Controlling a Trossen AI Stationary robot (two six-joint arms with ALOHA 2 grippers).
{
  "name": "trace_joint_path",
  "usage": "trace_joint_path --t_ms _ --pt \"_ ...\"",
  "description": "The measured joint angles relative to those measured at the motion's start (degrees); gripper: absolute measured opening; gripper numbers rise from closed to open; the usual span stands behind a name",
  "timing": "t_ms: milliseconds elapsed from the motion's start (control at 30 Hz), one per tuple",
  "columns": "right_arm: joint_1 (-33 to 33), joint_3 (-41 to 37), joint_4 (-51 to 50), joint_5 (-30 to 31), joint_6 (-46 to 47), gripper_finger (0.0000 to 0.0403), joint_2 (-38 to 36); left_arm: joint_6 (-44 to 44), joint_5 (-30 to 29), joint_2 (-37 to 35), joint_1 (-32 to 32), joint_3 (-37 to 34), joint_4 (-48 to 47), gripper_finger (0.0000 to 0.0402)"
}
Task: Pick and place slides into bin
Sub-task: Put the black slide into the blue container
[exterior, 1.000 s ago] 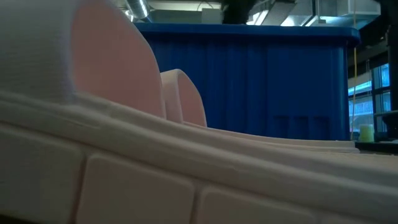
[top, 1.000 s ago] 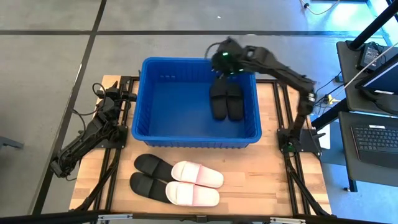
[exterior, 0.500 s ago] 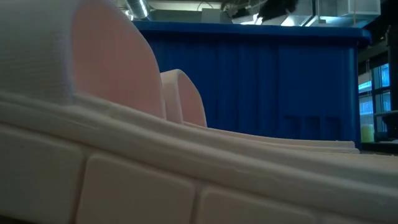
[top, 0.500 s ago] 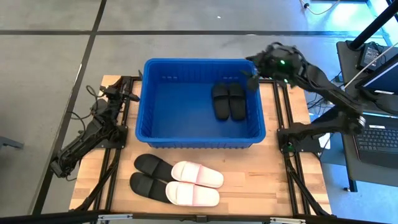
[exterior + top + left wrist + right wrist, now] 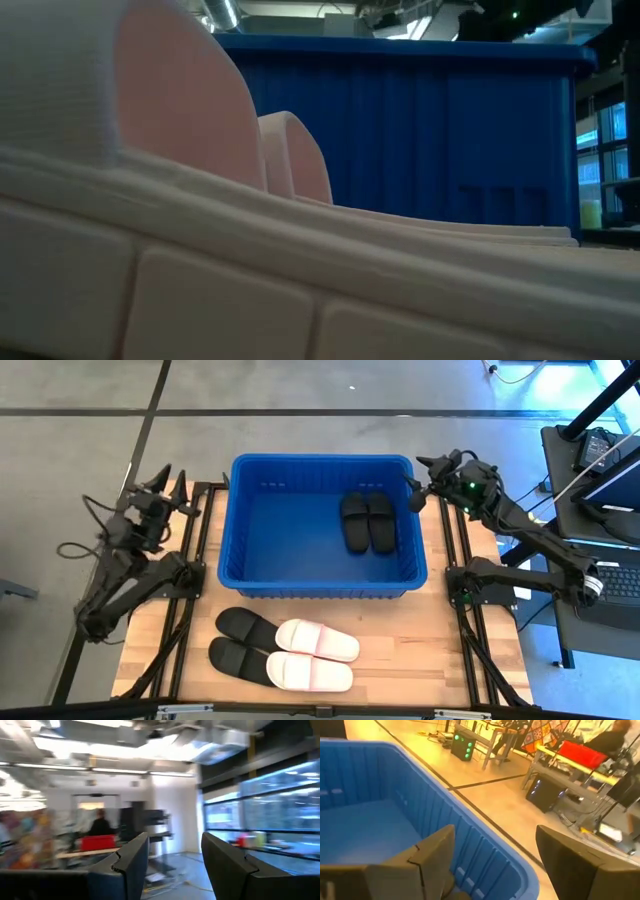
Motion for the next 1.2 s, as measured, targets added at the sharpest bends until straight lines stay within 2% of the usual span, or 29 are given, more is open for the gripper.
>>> trace_joint_path --t_ms 100,233,433,533,700,767,833,1000,1200 --pt "-1.0 -1.3 2.8 -0.1 -1.9 0.0279 0.1 -2.8 5.2 5.6 -1.6 4.7 -2.6 0.0176" --pt "-2.7 -1.3 5.7 0.0 -3.2 0.0279 0.0 -2.9 10.9 16.4 -4.5 9.6 -3.0 0.0176" --pt "-5.2 -1.3 7.3 0.0 -3.2 0.0279 0.0 -1.5 11.6 34.2 -14.1 20.3 -7.3 0.0176" --pt "-6.3 -1.2 7.4 -0.7 -3.3 0.0279 0.2 0.7 6.0 41.9 -21.8 27.5 -14.8 0.0176" --pt "-8.2 -1.2 8.3 -4.1 -3.8 0.0279 1.8 0.2 -12.4 51.7 -36.3 42.2 -37.1 0.0176" --pt "-8.9 -1.2 8.4 -5.1 -4.8 0.0279 2.7 -4.3 -18.2 55.0 -41.7 47.9 -46.1 0.0176" --pt "-9.6 -1.2 8.3 -5.2 -6.2 0.0279 3.7 -11.5 -20.3 57.8 -46.4 53.1 -52.9 0.0176" --pt "-11.3 -1.2 9.4 -5.2 -7.7 0.0279 6.6 -29.8 -20.0 64.2 -55.3 62.0 -61.0 0.0176" --pt "-12.5 -1.2 13.3 -7.4 -7.6 0.0279 10.4 -46.3 -15.8 70.9 -62.3 63.3 -64.1 0.0176"
